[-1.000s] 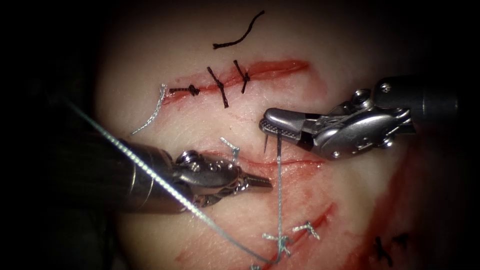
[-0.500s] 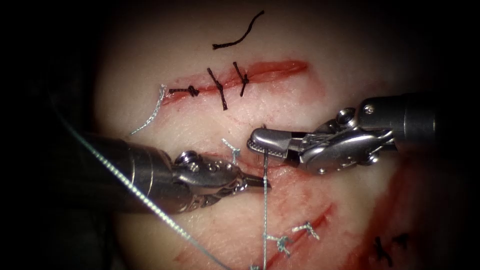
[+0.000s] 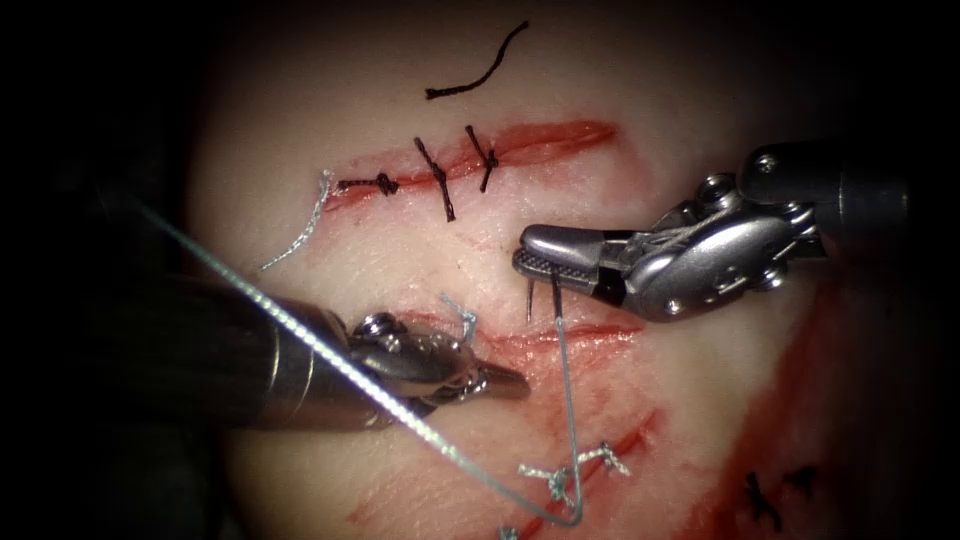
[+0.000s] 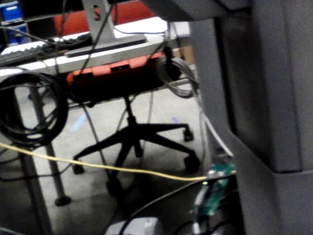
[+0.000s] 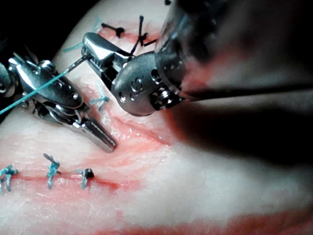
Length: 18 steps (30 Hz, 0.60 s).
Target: Wound Closure
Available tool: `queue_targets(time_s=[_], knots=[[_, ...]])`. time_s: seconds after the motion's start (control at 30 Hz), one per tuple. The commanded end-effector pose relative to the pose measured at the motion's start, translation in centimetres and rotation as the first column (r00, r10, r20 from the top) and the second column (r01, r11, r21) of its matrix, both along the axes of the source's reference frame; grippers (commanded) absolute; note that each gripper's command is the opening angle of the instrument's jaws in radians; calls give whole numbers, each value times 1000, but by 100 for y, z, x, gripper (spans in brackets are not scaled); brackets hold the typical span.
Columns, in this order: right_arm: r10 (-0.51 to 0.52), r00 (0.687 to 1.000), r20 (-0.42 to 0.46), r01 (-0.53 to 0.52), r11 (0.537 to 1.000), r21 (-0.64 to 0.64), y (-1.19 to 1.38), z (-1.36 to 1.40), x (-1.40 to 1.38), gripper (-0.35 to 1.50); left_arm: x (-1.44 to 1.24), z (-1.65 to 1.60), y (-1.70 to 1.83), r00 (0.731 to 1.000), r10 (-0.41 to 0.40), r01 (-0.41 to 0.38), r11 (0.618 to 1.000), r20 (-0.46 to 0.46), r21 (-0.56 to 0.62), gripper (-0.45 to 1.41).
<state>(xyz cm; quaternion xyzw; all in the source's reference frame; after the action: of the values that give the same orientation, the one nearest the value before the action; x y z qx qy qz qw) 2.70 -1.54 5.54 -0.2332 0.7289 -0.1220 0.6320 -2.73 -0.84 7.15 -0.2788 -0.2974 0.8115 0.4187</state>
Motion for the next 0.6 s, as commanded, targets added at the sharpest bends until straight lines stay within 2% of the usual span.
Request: queue_targets(time_s=[0.03,0.6], knots=[[-7,1000,8,7,1000,19,2,4,8,-35,-4,5,-2,1000,1,-1,1000,1,0,-45],[-34,998,60,26,993,117,-4,16,13,-35,-4,0,0,1000,2,-2,1000,3,5,-45]])
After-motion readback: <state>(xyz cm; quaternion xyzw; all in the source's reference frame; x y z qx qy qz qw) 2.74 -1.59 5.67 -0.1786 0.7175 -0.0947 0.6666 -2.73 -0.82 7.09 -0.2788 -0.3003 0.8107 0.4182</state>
